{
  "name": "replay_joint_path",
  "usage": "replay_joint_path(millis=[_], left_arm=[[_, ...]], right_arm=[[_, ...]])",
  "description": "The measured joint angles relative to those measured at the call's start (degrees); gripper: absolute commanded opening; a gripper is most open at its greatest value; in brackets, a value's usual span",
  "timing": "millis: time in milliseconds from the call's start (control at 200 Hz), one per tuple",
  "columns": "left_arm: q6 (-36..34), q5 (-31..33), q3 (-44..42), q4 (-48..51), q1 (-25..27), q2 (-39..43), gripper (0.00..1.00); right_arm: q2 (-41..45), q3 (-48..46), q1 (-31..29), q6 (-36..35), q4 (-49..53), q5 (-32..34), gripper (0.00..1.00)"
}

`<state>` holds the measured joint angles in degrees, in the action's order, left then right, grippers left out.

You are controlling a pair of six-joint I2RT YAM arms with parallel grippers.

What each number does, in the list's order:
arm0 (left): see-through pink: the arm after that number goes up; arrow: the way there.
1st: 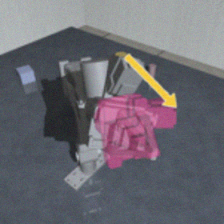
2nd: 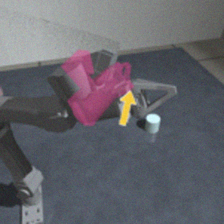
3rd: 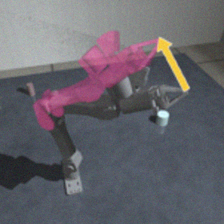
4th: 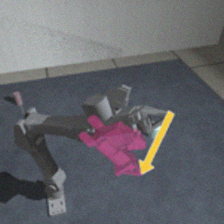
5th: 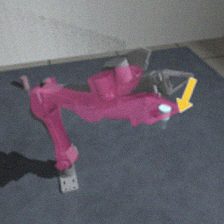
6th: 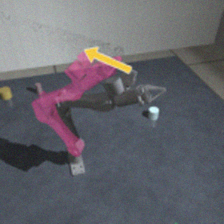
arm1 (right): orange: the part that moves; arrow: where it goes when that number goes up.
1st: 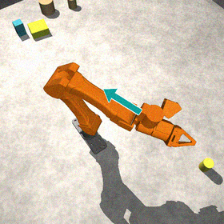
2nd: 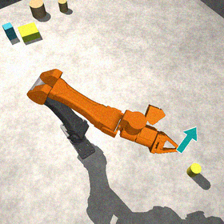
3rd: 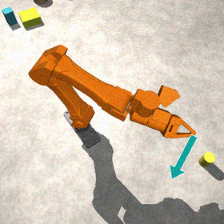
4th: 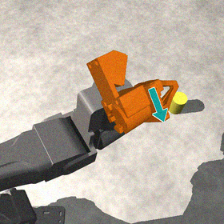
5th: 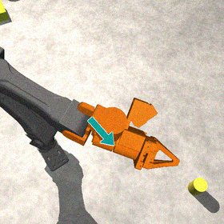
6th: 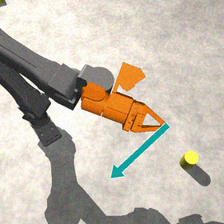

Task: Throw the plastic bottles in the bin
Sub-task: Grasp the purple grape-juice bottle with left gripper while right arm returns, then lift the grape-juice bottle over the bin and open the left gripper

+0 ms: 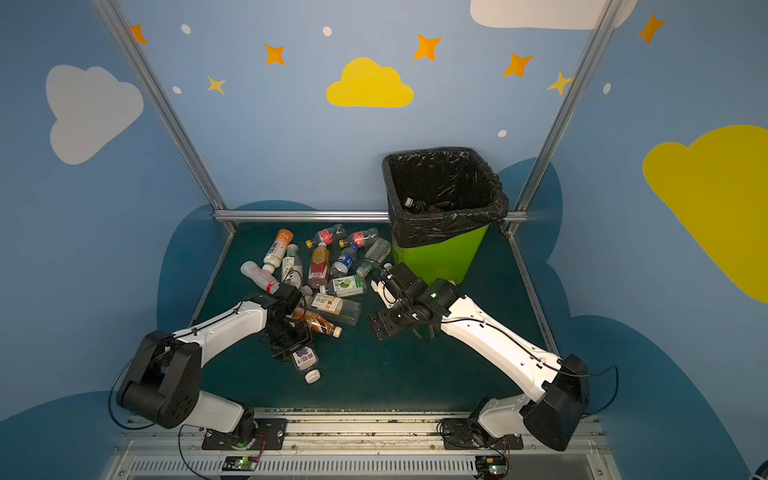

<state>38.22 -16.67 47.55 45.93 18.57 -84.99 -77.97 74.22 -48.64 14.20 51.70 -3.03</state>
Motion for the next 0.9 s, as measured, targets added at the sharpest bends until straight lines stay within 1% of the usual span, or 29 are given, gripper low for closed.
replay_joint_path(millis=[125, 200, 265, 330, 436, 491, 556, 641, 706, 771, 811, 841, 901], left_arm=[[-0.59, 0.59, 1.2, 1.9, 0.09, 0.39, 0.57], [-0.9, 0.94, 4.26, 4.92, 0.09, 1.9, 0.57], [-1.07, 1.09, 8.98, 7.41, 0.04, 4.31, 0.57], [-1.33, 1.31, 15.82, 8.52, -0.17, 6.99, 0.56], [-1.66, 2.03, 26.36, 6.45, -0.35, 11.39, 0.56], [-2.1, 2.47, 30.71, 3.19, -0.44, 14.25, 0.56], [-2.54, 2.84, 33.97, -1.38, -0.44, 17.18, 0.55], [-3.17, 3.26, 36.37, -10.54, -0.11, 19.78, 0.55], [-3.76, 3.3, 37.31, -18.51, 0.76, 19.69, 0.55], [-4.44, 2.99, 39.71, -25.55, 2.21, 17.11, 0.56], [-5.11, 2.43, 42.77, -29.64, 3.39, 13.51, 0.56], [-5.55, 1.88, 45.83, -32.33, 4.26, 10.51, 0.56], [-6.71, 0.04, 55.43, -35.85, 6.25, 1.55, 0.56]], right_arm=[[0.87, -0.61, 0.98, 0.24, 0.13, 0.68, 0.88], [1.79, -1.95, 1.86, 0.87, 0.11, 0.87, 0.88], [2.8, -3.76, 2.86, 1.79, 0.11, 1.09, 0.87], [3.74, -5.77, 3.74, 2.86, 0.09, 1.55, 0.87], [5.4, -9.05, 4.72, 4.7, -0.02, 2.4, 0.87], [6.6, -10.6, 5.03, 5.49, -0.17, 3.17, 0.87], [8.28, -12.07, 5.16, 6.56, -0.42, 4.11, 0.87], [10.45, -13.11, 5.44, 7.63, -1.01, 5.55, 0.87], [11.87, -13.4, 5.55, 8.11, -1.7, 6.69, 0.87], [13.0, -13.4, 5.77, 8.39, -2.64, 7.74, 0.87], [13.42, -13.4, 5.84, 8.52, -3.15, 8.28, 0.87], [13.66, -13.4, 5.97, 8.59, -3.48, 8.66, 0.87], [13.75, -13.38, 6.21, 8.74, -3.76, 9.2, 0.87]])
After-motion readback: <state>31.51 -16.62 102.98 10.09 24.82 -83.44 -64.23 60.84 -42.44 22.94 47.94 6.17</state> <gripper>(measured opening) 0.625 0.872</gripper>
